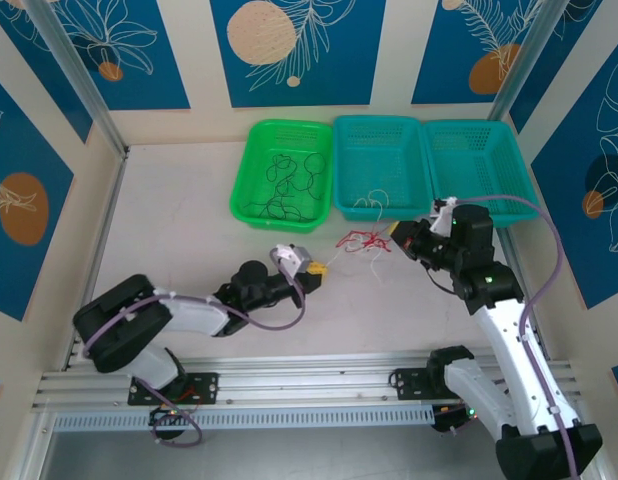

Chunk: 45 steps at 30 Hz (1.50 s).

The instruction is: Untangle the cables

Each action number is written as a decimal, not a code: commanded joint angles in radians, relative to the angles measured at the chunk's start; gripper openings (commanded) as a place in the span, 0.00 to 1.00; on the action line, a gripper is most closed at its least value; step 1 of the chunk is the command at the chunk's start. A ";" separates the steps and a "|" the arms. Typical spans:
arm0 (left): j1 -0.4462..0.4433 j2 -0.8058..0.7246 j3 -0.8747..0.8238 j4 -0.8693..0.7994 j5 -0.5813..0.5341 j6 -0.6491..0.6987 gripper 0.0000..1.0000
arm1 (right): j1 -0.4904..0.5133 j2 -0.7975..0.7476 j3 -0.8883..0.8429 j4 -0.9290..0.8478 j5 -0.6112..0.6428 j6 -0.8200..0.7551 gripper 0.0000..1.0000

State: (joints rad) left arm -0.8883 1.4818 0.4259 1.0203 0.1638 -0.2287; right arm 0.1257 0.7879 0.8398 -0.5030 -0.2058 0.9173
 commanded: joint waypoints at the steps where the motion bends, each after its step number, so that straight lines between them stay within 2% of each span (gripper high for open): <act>1: 0.065 -0.192 -0.058 -0.168 -0.167 -0.050 0.00 | -0.134 -0.045 -0.071 -0.107 0.031 0.027 0.00; 4: 0.124 -0.453 -0.043 -0.550 -0.349 -0.048 0.00 | -0.317 -0.091 -0.206 -0.070 -0.083 0.063 0.00; 5: 0.149 -0.524 -0.032 -0.644 -0.382 -0.047 0.00 | -0.351 -0.097 -0.236 -0.059 -0.107 0.071 0.00; 7: 0.218 -0.673 -0.033 -0.779 -0.386 -0.051 0.00 | -0.411 -0.099 -0.315 -0.014 -0.171 0.074 0.00; 10: 0.280 -0.825 -0.031 -0.891 -0.365 -0.051 0.00 | -0.414 -0.082 -0.367 0.012 -0.170 0.052 0.00; 14: 0.296 -0.906 -0.013 -0.984 -0.394 -0.043 0.00 | -0.415 -0.061 -0.386 -0.019 -0.101 0.012 0.00; 17: 0.305 -0.921 0.004 -1.054 -0.471 -0.053 0.00 | -0.447 -0.058 -0.384 -0.060 -0.046 0.001 0.00; 21: 0.340 -0.929 0.045 -1.169 -0.575 -0.068 0.00 | -0.578 -0.055 -0.384 -0.084 -0.072 -0.011 0.00; 25: 0.379 -0.959 0.056 -1.216 -0.599 -0.091 0.00 | -0.660 -0.056 -0.392 -0.074 -0.115 -0.025 0.00; 28: 0.394 -0.968 0.048 -1.219 -0.593 -0.112 0.00 | -0.644 -0.056 -0.402 -0.058 -0.130 -0.048 0.00; 30: 0.396 -0.959 0.040 -1.195 -0.559 -0.111 0.00 | -0.597 -0.058 -0.424 -0.034 -0.129 -0.055 0.00; 32: 0.397 -0.943 0.028 -1.152 -0.512 -0.115 0.00 | -0.499 -0.051 -0.467 0.016 -0.106 -0.032 0.00; 35: 0.396 -0.915 0.013 -1.094 -0.465 -0.135 0.00 | -0.314 -0.012 -0.498 0.033 0.025 0.001 0.04; 38: 0.396 -0.901 0.018 -1.083 -0.444 -0.135 0.00 | -0.248 0.006 -0.471 -0.018 0.101 0.003 0.15; 41: 0.396 -0.912 0.032 -1.094 -0.421 -0.112 0.00 | -0.239 -0.035 -0.422 -0.059 0.086 -0.027 0.37; 45: 0.396 -0.929 0.060 -1.021 -0.231 -0.080 0.00 | -0.205 -0.111 -0.331 -0.134 0.060 -0.101 0.57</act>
State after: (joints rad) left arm -0.5011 0.5724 0.4446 -0.0872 -0.2142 -0.3313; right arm -0.1028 0.7238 0.4313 -0.5785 -0.1452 0.8719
